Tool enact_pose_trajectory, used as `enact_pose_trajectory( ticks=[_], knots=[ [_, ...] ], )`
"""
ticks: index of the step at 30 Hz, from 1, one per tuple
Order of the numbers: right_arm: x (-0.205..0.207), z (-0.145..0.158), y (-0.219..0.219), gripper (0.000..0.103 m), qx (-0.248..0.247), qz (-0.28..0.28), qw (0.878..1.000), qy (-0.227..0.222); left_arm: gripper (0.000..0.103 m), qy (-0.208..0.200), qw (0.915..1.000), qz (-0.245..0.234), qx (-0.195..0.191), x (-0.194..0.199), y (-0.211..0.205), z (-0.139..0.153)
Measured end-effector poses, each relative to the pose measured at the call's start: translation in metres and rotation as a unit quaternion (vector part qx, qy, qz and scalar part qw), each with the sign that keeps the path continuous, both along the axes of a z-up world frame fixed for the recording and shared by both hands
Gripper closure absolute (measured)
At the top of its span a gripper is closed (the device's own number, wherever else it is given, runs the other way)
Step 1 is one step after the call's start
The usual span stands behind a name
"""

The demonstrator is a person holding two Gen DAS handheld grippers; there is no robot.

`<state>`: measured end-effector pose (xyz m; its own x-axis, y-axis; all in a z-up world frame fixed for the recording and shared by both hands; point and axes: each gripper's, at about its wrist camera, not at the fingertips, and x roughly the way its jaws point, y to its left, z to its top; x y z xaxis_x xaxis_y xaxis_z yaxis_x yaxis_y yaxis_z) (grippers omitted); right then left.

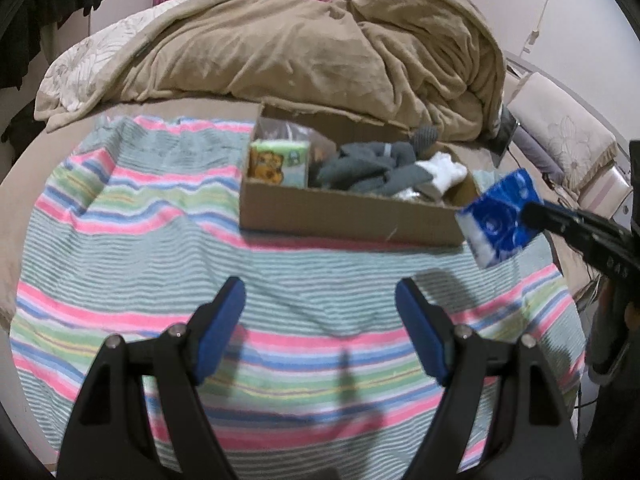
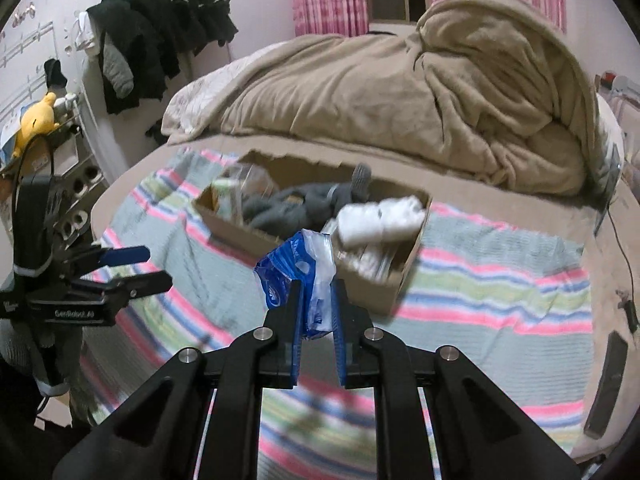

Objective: Organize objects
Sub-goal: 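Carry the blue packet into the box and open the right tool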

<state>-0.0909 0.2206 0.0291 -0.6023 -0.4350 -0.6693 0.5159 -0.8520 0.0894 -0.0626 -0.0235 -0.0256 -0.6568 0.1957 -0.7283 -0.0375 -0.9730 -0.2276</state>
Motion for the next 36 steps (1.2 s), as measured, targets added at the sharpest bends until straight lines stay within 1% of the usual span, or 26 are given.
enact_pose_trajectory(
  ticks=[6, 11, 17, 23, 26, 29, 36],
  knots=[
    [-0.023, 0.014, -0.004, 0.089, 0.001, -0.005, 1.000, 0.021, 0.024, 0.010, 0.9999, 0.002, 0.002, -0.009, -0.003, 0.008],
    [-0.045, 0.016, -0.010, 0.089, 0.004, -0.014, 1.000, 0.026, 0.024, 0.017, 0.9998, 0.005, 0.006, -0.017, -0.008, 0.012],
    [-0.068, 0.001, -0.018, 0.089, 0.011, -0.029, 0.999, 0.010, 0.024, 0.022, 0.9996, 0.012, 0.013, -0.028, -0.018, 0.013],
    [-0.082, -0.021, -0.032, 0.089, 0.027, -0.040, 0.999, -0.014, 0.024, 0.018, 0.9995, 0.015, 0.022, -0.035, -0.027, 0.005],
    [-0.083, -0.030, -0.045, 0.089, 0.040, -0.040, 0.998, -0.022, 0.024, 0.012, 0.9995, 0.015, 0.026, -0.037, -0.030, 0.000],
    [-0.081, -0.037, -0.057, 0.089, 0.064, -0.043, 0.997, -0.018, 0.024, 0.010, 0.9994, 0.017, 0.029, -0.038, -0.033, -0.003],
    [-0.074, -0.048, -0.069, 0.088, 0.081, -0.043, 0.995, -0.031, 0.024, 0.007, 0.9992, 0.023, 0.032, -0.037, -0.037, -0.006]
  ],
)
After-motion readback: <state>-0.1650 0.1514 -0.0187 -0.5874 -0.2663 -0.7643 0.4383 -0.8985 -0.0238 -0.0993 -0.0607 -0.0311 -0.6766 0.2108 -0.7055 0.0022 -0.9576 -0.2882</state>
